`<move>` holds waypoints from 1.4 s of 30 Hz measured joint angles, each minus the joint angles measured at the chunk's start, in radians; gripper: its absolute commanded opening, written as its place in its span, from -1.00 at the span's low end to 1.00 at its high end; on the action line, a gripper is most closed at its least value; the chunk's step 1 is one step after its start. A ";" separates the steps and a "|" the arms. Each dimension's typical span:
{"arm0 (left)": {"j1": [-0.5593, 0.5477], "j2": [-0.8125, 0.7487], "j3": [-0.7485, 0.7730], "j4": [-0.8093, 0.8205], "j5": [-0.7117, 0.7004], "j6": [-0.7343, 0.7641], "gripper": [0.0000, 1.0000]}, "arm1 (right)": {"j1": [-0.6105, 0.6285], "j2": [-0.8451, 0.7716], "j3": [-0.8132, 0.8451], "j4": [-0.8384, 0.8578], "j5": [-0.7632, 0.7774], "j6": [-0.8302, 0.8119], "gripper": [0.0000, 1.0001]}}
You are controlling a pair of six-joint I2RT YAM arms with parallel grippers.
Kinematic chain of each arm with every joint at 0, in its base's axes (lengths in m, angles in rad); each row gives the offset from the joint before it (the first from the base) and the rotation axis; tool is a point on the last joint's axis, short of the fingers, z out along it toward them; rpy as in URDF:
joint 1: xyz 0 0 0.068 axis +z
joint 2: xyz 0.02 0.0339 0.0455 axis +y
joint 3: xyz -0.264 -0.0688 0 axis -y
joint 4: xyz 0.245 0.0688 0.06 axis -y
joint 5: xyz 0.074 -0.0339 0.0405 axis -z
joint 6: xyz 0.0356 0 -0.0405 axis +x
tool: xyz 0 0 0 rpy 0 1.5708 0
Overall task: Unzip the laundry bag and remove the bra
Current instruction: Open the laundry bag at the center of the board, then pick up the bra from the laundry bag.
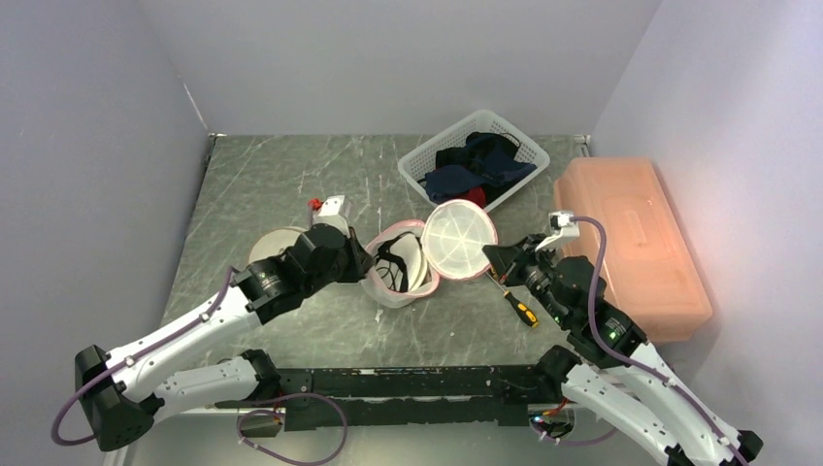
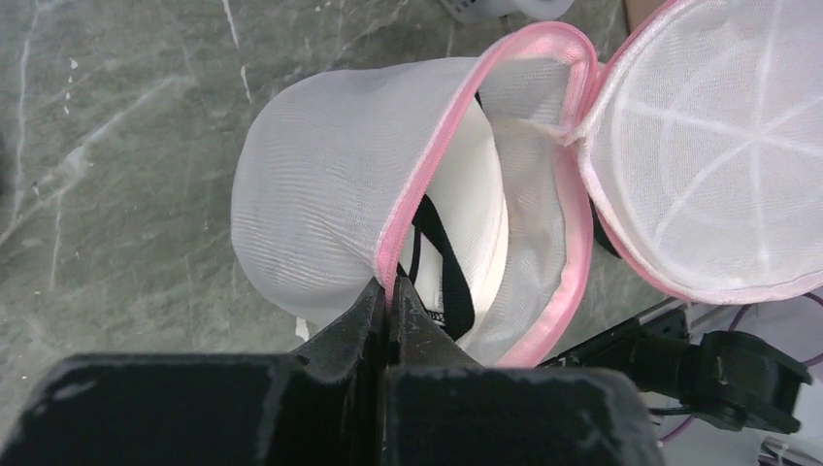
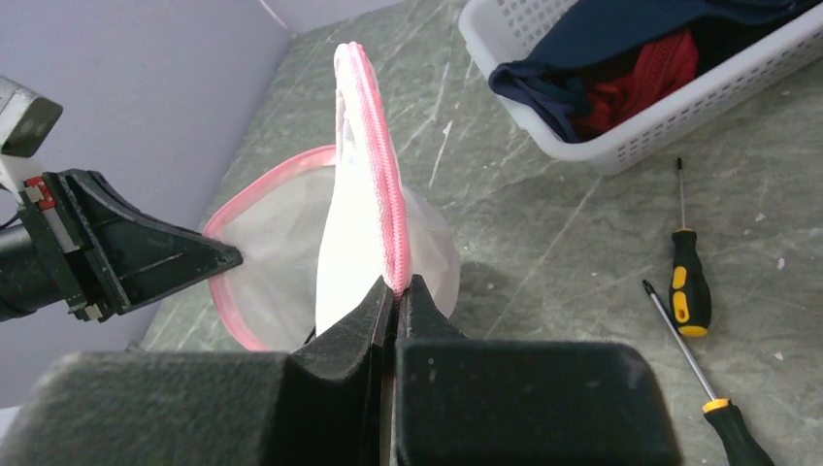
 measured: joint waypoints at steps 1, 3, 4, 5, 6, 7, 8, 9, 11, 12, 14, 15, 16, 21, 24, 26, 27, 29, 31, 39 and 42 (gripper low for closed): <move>0.000 0.002 -0.002 -0.005 0.000 0.002 -0.95 | 0.000 0.000 -0.002 0.000 0.002 0.001 -1.00; 0.000 0.006 -0.019 -0.008 -0.003 0.002 -0.95 | 0.000 -0.003 -0.024 0.003 0.013 0.005 -1.00; 0.000 0.008 -0.034 -0.006 -0.006 0.002 -0.95 | 0.000 -0.005 -0.044 0.005 0.017 0.009 -1.00; 0.000 0.011 -0.049 -0.004 -0.010 0.002 -0.95 | -0.001 -0.005 -0.069 0.006 0.020 0.014 -1.00; 0.000 0.016 -0.071 -0.002 -0.014 0.001 -0.94 | -0.001 -0.004 -0.090 0.006 0.023 0.020 -1.00; 0.000 0.023 -0.099 -0.002 -0.021 -0.001 -0.94 | -0.001 -0.002 -0.119 0.007 0.024 0.027 -1.00; 0.000 0.029 -0.119 -0.003 -0.024 -0.002 -0.94 | -0.001 0.000 -0.144 0.005 0.025 0.034 -1.00; 0.001 0.037 -0.140 -0.004 -0.028 -0.006 -0.94 | -0.001 0.004 -0.166 0.005 0.027 0.041 -1.00; 0.004 0.050 -0.166 -0.010 -0.030 -0.012 -0.94 | -0.001 0.014 -0.198 0.003 0.036 0.052 -1.00; 0.006 0.056 -0.174 -0.014 -0.032 -0.015 -0.95 | -0.001 0.020 -0.205 0.001 0.043 0.056 -1.00; 0.008 0.060 -0.182 -0.018 -0.034 -0.020 -0.94 | -0.001 0.034 -0.208 0.001 0.052 0.065 -0.91; 0.010 0.060 -0.183 -0.019 -0.036 -0.021 -0.94 | -0.001 0.041 -0.208 0.001 0.060 0.072 -0.72; 0.011 0.060 -0.185 -0.019 -0.037 -0.022 -0.94 | -0.001 0.048 -0.208 0.000 0.068 0.077 -0.48; 0.017 0.060 -0.185 -0.036 -0.040 -0.040 -0.94 | -0.001 0.068 -0.182 -0.054 0.111 0.090 0.32; 0.019 0.054 -0.192 -0.043 -0.040 -0.045 -0.94 | -0.001 0.068 -0.127 -0.105 0.125 0.065 0.36; 0.019 0.042 -0.202 -0.046 -0.040 -0.048 -0.94 | -0.001 0.058 -0.073 -0.118 0.116 0.036 0.37; 0.019 0.035 -0.207 -0.047 -0.040 -0.048 -0.94 | -0.001 0.055 -0.050 -0.117 0.106 0.025 0.37; 0.019 0.026 -0.214 -0.048 -0.040 -0.052 -0.94 | -0.001 0.056 0.003 -0.100 0.053 -0.004 0.32; 0.020 0.026 -0.215 -0.051 -0.041 -0.060 -0.94 | -0.001 0.071 0.036 -0.061 -0.012 -0.021 0.26; 0.021 0.024 -0.215 -0.097 -0.063 -0.074 -0.94 | 0.000 0.311 -0.080 0.177 -0.229 0.002 0.14; 0.021 0.013 -0.215 -0.110 -0.069 -0.074 -0.94 | 0.025 0.394 -0.135 0.205 -0.263 0.032 0.21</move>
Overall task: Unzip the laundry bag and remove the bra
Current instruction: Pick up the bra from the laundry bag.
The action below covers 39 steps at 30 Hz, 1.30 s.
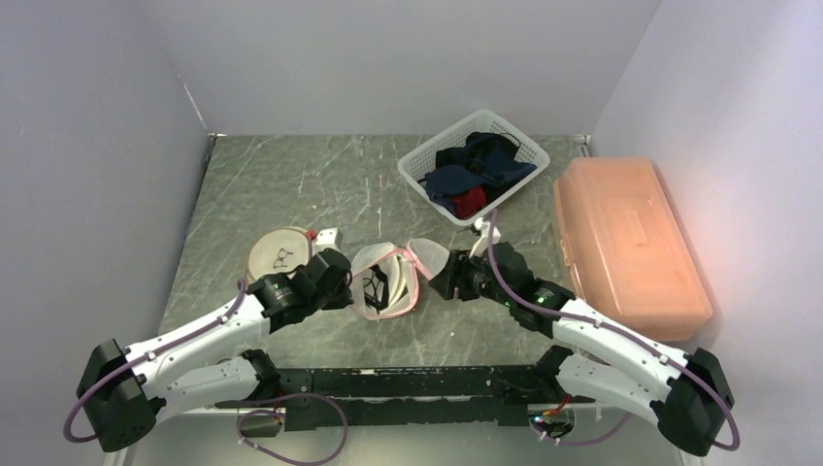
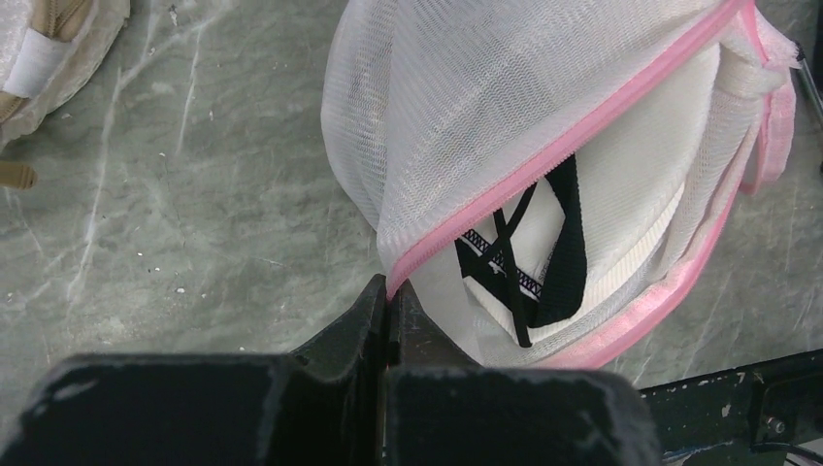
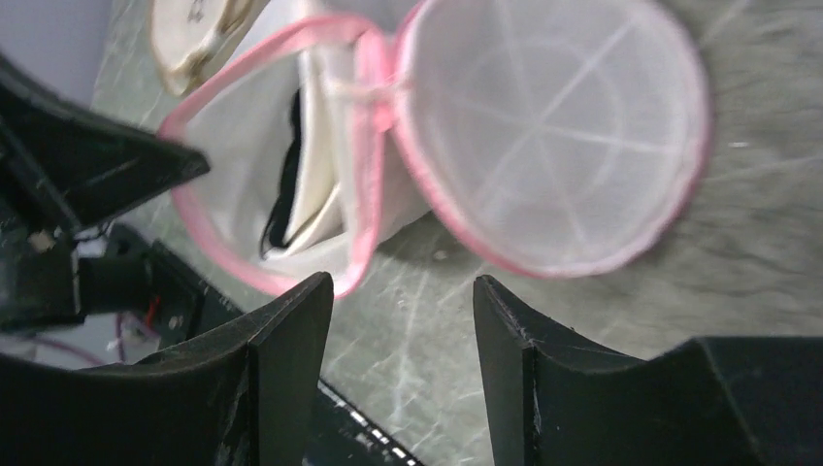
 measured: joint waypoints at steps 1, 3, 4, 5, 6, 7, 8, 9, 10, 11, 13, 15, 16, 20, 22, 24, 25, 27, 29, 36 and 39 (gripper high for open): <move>0.000 -0.004 0.000 0.000 0.000 0.000 -0.94 | 0.027 0.024 -0.003 0.001 0.001 0.008 0.23; 0.000 -0.005 0.000 0.003 0.000 0.000 -0.94 | 0.084 0.048 0.000 0.025 0.010 0.014 0.26; 0.000 -0.005 0.000 0.005 0.000 0.001 -0.94 | 0.114 0.061 0.009 0.033 0.020 0.017 0.27; 0.000 -0.004 0.000 0.007 0.002 0.001 -0.94 | 0.143 0.079 0.024 0.043 0.026 0.020 0.27; 0.000 -0.004 0.000 0.011 0.003 0.001 -0.94 | 0.168 0.102 0.040 0.053 0.030 0.026 0.27; 0.000 -0.002 0.000 0.017 0.006 0.001 -0.94 | 0.186 0.126 0.056 0.063 0.035 0.033 0.27; 0.000 0.002 0.000 0.025 0.008 0.001 -0.94 | 0.201 0.151 0.072 0.076 0.043 0.043 0.28; 0.000 0.005 0.000 0.034 0.010 0.002 -0.94 | 0.211 0.175 0.084 0.087 0.050 0.055 0.28; 0.000 0.009 0.000 0.039 0.011 0.002 -0.94 | 0.219 0.196 0.091 0.096 0.060 0.069 0.28; 0.000 0.012 0.000 0.043 0.013 0.002 -0.94 | 0.225 0.213 0.096 0.099 0.071 0.083 0.28; 0.000 0.015 -0.002 0.053 0.016 0.003 -0.94 | 0.234 0.247 0.100 0.102 0.092 0.117 0.28; 0.000 0.015 -0.004 0.061 0.019 0.003 -0.94 | 0.241 0.280 0.102 0.098 0.117 0.159 0.28; 0.000 0.015 -0.007 0.067 0.020 0.003 -0.94 | 0.245 0.293 0.103 0.095 0.130 0.180 0.28; 0.001 0.014 -0.018 0.093 0.034 0.003 -0.94 | 0.251 0.323 0.110 0.089 0.174 0.255 0.23; 0.001 0.014 -0.027 0.108 0.043 0.003 -0.94 | 0.261 0.323 0.113 0.089 0.201 0.284 0.22; 0.001 0.014 -0.034 0.119 0.053 0.003 -0.94 | 0.280 0.320 0.117 0.088 0.230 0.299 0.23; 0.001 0.014 -0.037 0.127 0.058 0.003 -0.94 | 0.290 0.320 0.124 0.087 0.240 0.306 0.23; 0.001 0.016 -0.041 0.143 0.065 0.003 -0.94 | 0.308 0.321 0.146 0.080 0.258 0.314 0.24; 0.001 0.017 -0.043 0.155 0.072 0.003 -0.94 | 0.323 0.323 0.169 0.079 0.272 0.322 0.25; 0.001 0.028 -0.043 0.193 0.091 0.003 -0.94 | 0.342 0.371 0.195 0.070 0.298 0.365 0.29; 0.001 0.028 -0.043 0.205 0.097 0.003 -0.94 | 0.342 0.409 0.195 0.058 0.305 0.384 0.29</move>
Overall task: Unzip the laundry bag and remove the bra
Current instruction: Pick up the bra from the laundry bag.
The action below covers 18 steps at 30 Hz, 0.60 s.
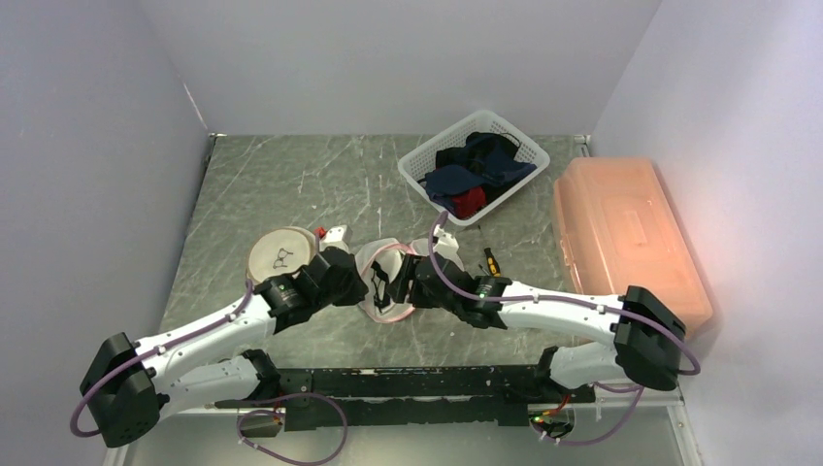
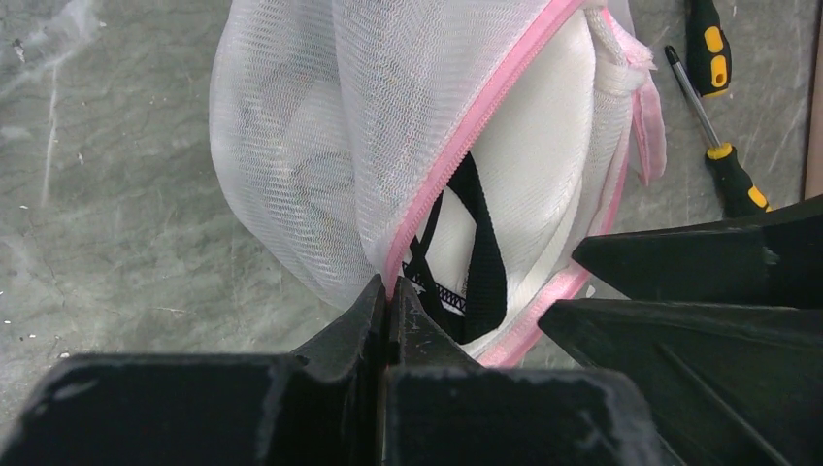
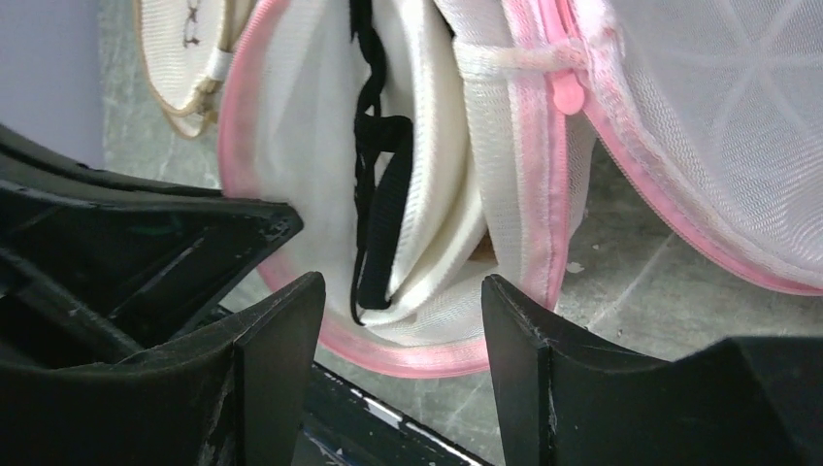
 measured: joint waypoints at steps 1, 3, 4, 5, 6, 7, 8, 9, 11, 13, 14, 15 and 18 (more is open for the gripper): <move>0.000 0.000 -0.001 0.005 0.001 0.000 -0.94 | 0.000 0.011 0.000 -0.004 0.001 0.007 0.29; 0.000 0.000 -0.006 0.012 0.004 0.000 -0.94 | 0.000 0.026 0.000 -0.008 0.005 0.018 0.27; 0.000 0.000 -0.011 0.016 0.007 -0.001 -0.94 | 0.000 0.031 0.000 -0.008 0.007 0.022 0.26; 0.000 -0.001 -0.016 0.018 0.010 -0.002 -0.94 | 0.000 0.035 0.000 -0.007 0.011 0.028 0.25; 0.000 -0.002 -0.021 0.019 0.014 -0.002 -0.94 | 0.000 0.039 0.000 -0.007 0.013 0.030 0.25; 0.000 -0.003 -0.027 0.023 0.016 -0.003 -0.94 | 0.000 0.041 0.000 -0.007 0.017 0.032 0.24; 0.000 -0.005 -0.032 0.025 0.017 -0.003 -0.94 | 0.000 0.046 0.000 -0.007 0.023 0.035 0.23; 0.000 -0.008 -0.038 0.026 0.019 -0.003 -0.94 | 0.000 0.053 0.002 -0.008 0.028 0.036 0.22; 0.000 -0.014 -0.046 0.030 0.024 -0.006 -0.94 | 0.000 0.073 0.011 -0.008 0.034 0.039 0.20; 0.000 -0.018 -0.050 0.032 0.027 -0.012 -0.94 | 0.000 0.099 0.024 -0.007 0.041 0.045 0.19; 0.000 -0.021 -0.052 0.035 0.030 -0.016 -0.94 | 0.000 0.107 0.028 -0.007 0.046 0.048 0.18; 0.000 -0.023 -0.054 0.037 0.033 -0.018 -0.94 | 0.000 0.118 0.031 -0.007 0.054 0.055 0.17; 0.000 -0.034 -0.064 0.046 0.042 -0.021 -0.94 | 0.000 0.137 0.033 -0.007 0.070 0.066 0.13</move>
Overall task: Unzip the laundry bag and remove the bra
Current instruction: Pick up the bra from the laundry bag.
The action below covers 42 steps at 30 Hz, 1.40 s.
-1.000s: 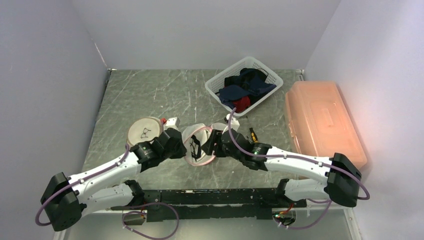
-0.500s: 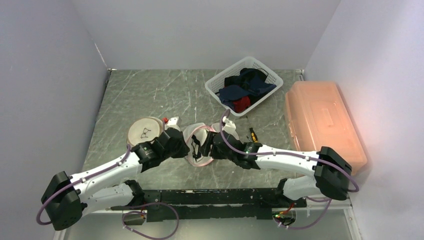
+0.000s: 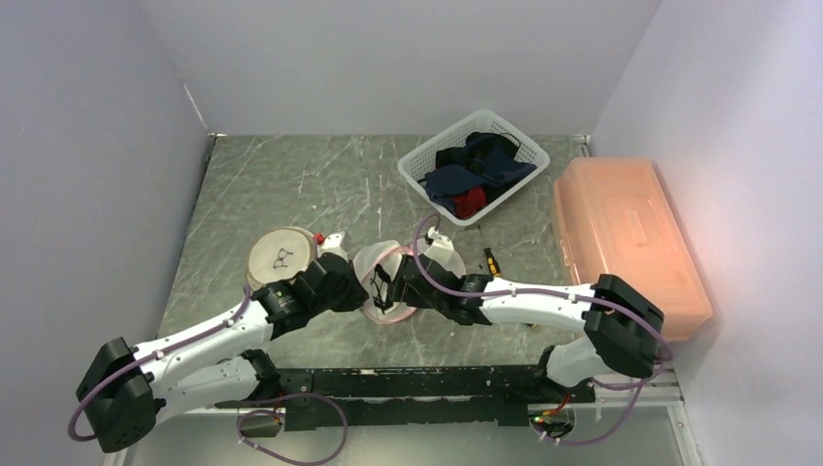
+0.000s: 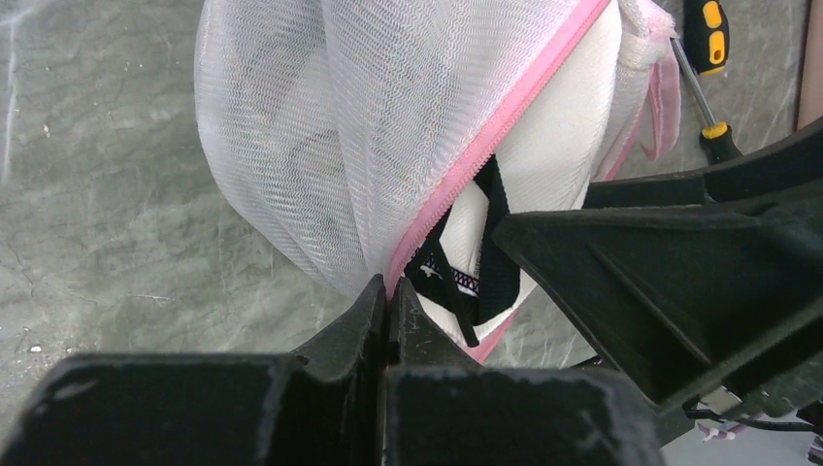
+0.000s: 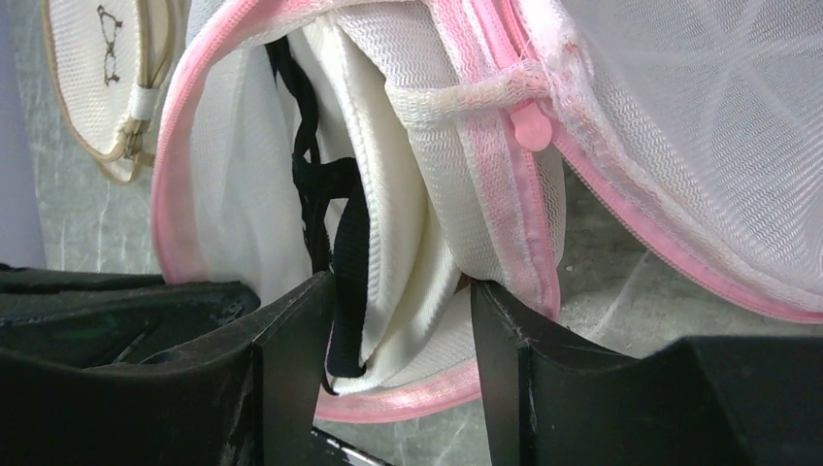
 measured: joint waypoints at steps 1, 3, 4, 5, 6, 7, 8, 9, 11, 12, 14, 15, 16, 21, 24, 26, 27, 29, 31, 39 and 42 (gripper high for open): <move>0.000 -0.002 -0.001 0.000 0.000 0.000 -0.94 | 0.000 0.007 0.002 0.000 0.005 0.003 0.08; 0.000 -0.005 -0.005 0.006 0.003 -0.001 -0.94 | 0.000 0.026 0.013 -0.001 0.011 0.007 -0.08; 0.000 -0.005 -0.006 0.008 0.004 -0.001 -0.94 | 0.000 0.037 0.023 0.000 0.012 0.010 -0.20; 0.000 -0.005 -0.007 0.008 0.006 -0.001 -0.94 | 0.000 0.048 0.032 0.000 0.013 0.011 -0.30; 0.000 -0.005 -0.008 0.010 0.008 -0.001 -0.94 | 0.000 0.055 0.039 0.001 0.015 0.010 -0.39; 0.000 -0.005 -0.010 0.013 0.009 -0.001 -0.94 | 0.000 0.061 0.043 0.003 0.018 0.013 -0.47; 0.000 -0.005 -0.011 0.015 0.010 -0.001 -0.94 | 0.000 0.063 0.044 0.005 0.019 0.013 -0.55; 0.000 -0.005 -0.013 0.016 0.011 -0.001 -0.94 | 0.000 0.063 0.044 0.006 0.022 0.012 -0.63; 0.000 -0.005 -0.014 0.017 0.012 -0.001 -0.94 | 0.000 0.063 0.044 0.007 0.030 0.011 -0.80; 0.000 -0.005 -0.016 0.018 0.012 -0.001 -0.94 | 0.000 0.062 0.044 0.007 0.034 0.010 -0.88; 0.000 -0.005 -0.016 0.018 0.012 -0.001 -0.94 | 0.000 0.058 0.044 0.006 0.034 0.005 -1.00; 0.000 -0.005 -0.016 0.018 0.011 -0.001 -0.94 | 0.000 0.054 0.044 0.006 0.034 0.001 -1.00; 0.000 -0.005 -0.016 0.017 0.011 -0.001 -0.95 | 0.000 0.048 0.044 0.006 0.034 -0.004 -1.00; 0.000 -0.006 -0.015 -0.014 -0.014 -0.001 -0.94 | 0.000 0.000 0.049 -0.020 -0.009 -0.072 -1.00; 0.000 -0.008 -0.009 -0.045 -0.041 -0.005 -0.94 | -0.007 -0.047 0.053 -0.037 -0.056 -0.121 -1.00; 0.000 -0.019 -0.008 -0.063 -0.062 -0.014 -0.94 | -0.021 -0.098 0.053 -0.050 -0.112 -0.156 -1.00; 0.000 -0.026 -0.008 -0.069 -0.070 -0.018 -0.94 | -0.035 -0.127 0.053 -0.053 -0.144 -0.172 -1.00; 0.000 -0.045 -0.008 -0.078 -0.088 -0.027 -0.94 | -0.069 -0.176 0.053 -0.056 -0.207 -0.201 -1.00; 0.000 -0.068 -0.008 -0.091 -0.108 -0.034 -0.95 | -0.102 -0.215 0.058 -0.069 -0.280 -0.237 -1.00; 0.000 -0.098 0.041 -0.150 -0.169 -0.042 -0.94 | -0.200 -0.272 0.089 -0.145 -0.599 -0.398 -1.00; 0.000 -0.096 0.058 -0.163 -0.183 -0.041 -0.95 | -0.224 -0.272 0.117 -0.202 -0.696 -0.460 -1.00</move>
